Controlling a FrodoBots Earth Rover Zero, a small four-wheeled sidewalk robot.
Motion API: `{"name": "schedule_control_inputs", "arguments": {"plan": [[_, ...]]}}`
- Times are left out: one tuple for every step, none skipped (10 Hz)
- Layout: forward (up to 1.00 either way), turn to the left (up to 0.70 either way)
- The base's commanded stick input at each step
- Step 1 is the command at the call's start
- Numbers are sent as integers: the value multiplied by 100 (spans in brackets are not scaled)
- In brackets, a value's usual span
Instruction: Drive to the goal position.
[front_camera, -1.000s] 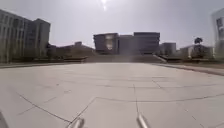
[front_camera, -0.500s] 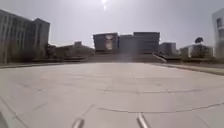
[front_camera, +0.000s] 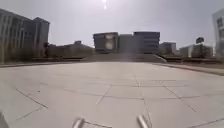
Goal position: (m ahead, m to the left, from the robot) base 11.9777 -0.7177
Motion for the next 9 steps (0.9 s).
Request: {"name": "schedule_control_inputs", "arguments": {"plan": [[70,1],[70,1],[70,1],[70,1],[70,1],[70,1],[70,1],[70,1],[70,1]]}}
